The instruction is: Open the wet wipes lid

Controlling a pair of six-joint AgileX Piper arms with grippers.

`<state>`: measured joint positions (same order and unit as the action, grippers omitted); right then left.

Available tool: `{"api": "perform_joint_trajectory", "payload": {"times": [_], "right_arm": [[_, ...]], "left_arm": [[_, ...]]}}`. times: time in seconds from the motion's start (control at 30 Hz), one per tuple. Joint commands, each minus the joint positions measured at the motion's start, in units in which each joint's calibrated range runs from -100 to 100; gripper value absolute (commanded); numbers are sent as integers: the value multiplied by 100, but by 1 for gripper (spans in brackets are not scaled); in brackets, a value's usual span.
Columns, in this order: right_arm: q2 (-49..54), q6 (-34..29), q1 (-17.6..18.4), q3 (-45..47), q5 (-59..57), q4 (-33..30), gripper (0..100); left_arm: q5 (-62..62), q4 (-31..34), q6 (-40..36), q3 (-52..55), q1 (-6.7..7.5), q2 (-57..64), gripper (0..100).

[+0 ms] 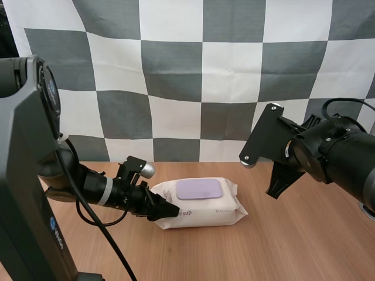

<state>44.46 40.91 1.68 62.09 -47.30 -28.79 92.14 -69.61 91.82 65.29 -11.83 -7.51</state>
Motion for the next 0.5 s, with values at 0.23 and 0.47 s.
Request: {"api": "perform_joint_trajectory", "payload": {"times": [0.23, 0.47], "right_arm": [[4, 4, 0, 2, -18, -27, 0], [4, 4, 0, 2, -18, -27, 0]], "left_arm": [[-762, -43, -53, 0, 279, -2, 82], [-817, -43, -53, 0, 279, -2, 20]]}}
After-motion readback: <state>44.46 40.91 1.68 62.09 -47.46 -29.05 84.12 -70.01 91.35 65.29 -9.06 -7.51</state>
